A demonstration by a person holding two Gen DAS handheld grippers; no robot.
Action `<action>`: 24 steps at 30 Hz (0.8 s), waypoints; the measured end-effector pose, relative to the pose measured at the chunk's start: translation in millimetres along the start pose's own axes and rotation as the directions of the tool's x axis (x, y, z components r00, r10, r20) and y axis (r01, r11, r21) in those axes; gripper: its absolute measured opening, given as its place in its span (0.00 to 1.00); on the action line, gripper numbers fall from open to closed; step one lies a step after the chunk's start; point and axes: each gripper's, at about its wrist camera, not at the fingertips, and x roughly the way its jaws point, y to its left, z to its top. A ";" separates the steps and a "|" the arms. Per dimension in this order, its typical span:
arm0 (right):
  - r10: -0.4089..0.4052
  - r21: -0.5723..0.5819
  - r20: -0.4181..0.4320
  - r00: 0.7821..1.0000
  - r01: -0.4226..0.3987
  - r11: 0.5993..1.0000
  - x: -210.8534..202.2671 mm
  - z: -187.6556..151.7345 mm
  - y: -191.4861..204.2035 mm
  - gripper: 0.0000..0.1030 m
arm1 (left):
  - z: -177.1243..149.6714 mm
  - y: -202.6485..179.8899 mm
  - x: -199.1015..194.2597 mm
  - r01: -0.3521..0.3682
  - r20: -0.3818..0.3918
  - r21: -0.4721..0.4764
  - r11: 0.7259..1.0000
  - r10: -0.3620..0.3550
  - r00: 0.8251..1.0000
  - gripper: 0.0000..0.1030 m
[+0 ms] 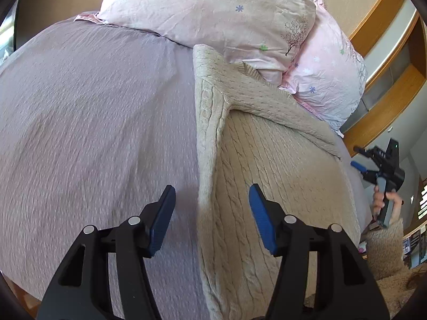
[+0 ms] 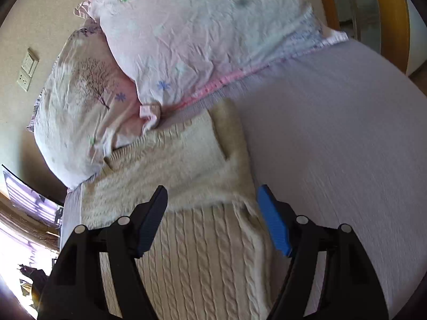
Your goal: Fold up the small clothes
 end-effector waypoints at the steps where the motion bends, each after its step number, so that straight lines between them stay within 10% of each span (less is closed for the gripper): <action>1: 0.017 0.028 -0.027 0.999 -0.016 0.999 -3.0 -15.5 -12.3 0.58 | -3.8 0.2 -2.4 0.019 0.003 -0.004 1.000 -0.019 1.000 0.56; 6: 0.170 0.097 -0.100 0.980 -0.161 0.982 -27.4 -88.8 -51.7 0.33 | -34.7 -0.2 -16.9 0.161 0.016 -0.042 0.986 -0.160 0.987 0.52; 14: 0.395 0.016 -0.237 0.888 -0.403 0.915 -50.4 -167.1 -39.5 0.16 | -87.4 -5.1 -41.6 0.268 0.024 -0.105 0.958 -0.267 0.963 0.37; 19: 0.432 -0.067 -0.213 0.876 -0.454 0.888 -57.5 -161.1 -11.2 0.08 | -93.8 -10.3 -37.3 0.236 -0.009 -0.110 0.965 -0.238 0.971 0.09; 24: 0.475 -0.151 -0.065 0.878 -0.479 0.865 -74.6 -93.5 22.9 0.08 | -50.5 -18.5 -33.3 0.296 0.014 -0.104 0.950 -0.296 0.955 0.07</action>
